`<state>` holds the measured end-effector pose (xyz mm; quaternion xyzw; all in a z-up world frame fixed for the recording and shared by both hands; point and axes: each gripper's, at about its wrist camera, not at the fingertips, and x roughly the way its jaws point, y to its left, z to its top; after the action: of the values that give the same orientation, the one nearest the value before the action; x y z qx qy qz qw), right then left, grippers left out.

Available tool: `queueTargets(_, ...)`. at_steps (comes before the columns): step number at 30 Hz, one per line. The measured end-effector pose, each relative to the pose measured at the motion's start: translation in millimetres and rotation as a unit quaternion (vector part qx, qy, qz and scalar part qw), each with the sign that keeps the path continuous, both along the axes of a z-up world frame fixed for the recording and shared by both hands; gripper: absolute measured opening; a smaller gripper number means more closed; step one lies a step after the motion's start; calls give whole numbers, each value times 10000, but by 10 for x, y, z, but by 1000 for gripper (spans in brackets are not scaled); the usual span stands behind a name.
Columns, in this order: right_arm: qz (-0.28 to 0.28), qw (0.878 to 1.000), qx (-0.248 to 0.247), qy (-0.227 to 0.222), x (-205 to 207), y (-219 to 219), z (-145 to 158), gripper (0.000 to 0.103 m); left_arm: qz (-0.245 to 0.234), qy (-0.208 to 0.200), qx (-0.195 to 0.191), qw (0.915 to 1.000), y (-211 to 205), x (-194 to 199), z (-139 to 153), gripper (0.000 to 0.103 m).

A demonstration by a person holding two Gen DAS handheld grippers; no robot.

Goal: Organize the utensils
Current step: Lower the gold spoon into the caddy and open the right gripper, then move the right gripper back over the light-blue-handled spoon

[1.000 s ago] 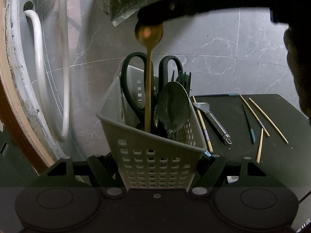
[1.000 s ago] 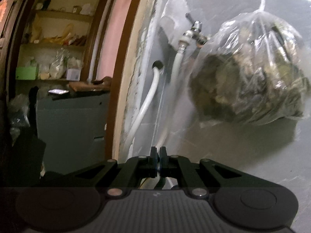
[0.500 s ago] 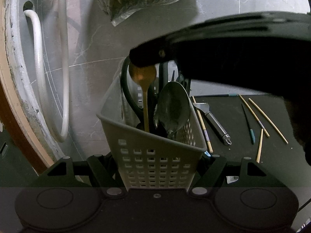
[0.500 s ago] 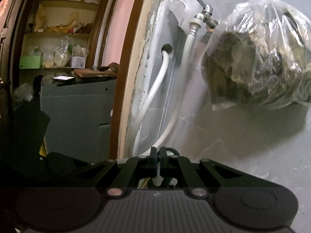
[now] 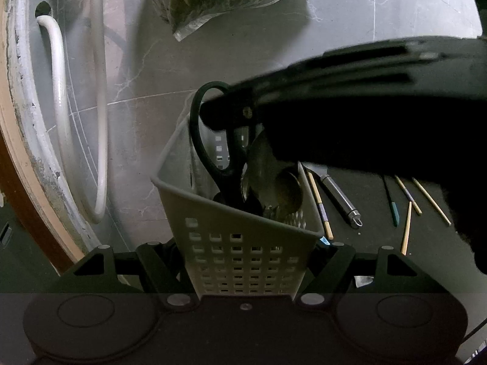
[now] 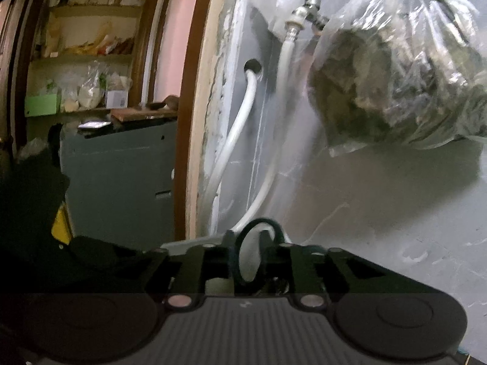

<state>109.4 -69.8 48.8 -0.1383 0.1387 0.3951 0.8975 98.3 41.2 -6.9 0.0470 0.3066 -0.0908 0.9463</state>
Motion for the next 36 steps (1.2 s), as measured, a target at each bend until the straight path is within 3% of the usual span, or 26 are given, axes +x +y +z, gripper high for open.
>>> queueTargets(2,-113,9998,157,-85,-8,-68,63,38,2,-1,-4,10000,5,-6,-1,76)
queueTargets(9,-1096,9908,706,-372,82,-502,277,94,1,2,-2,10000,-4,7,1,76)
queueTargets(11,-1436,9861,739,-394,142,-650,289,99,1,2,-2,10000,-1,-1,0,76)
queueTargets(17,-2327,9706,594,-166,279,-1086,159,103,1,3,-1,10000,1,-1,-1,76)
queueTargets(22,-2842,9556,144,769,399,-1282,-189,103,-1,3,5,10000,4,3,-4,76)
queueTargets(25,-2716,9531,-124,1331,373,-1324,-440,103,-1,7,7,10000,3,6,-4,76)
queueTargets(32,-1742,9565,-618,2256,122,-1232,-865,103,-3,12,12,10000,3,5,-5,76)
queueTargets(36,-1493,9564,-1050,2281,7,-1036,-1010,103,1,13,11,10000,0,5,-8,76)
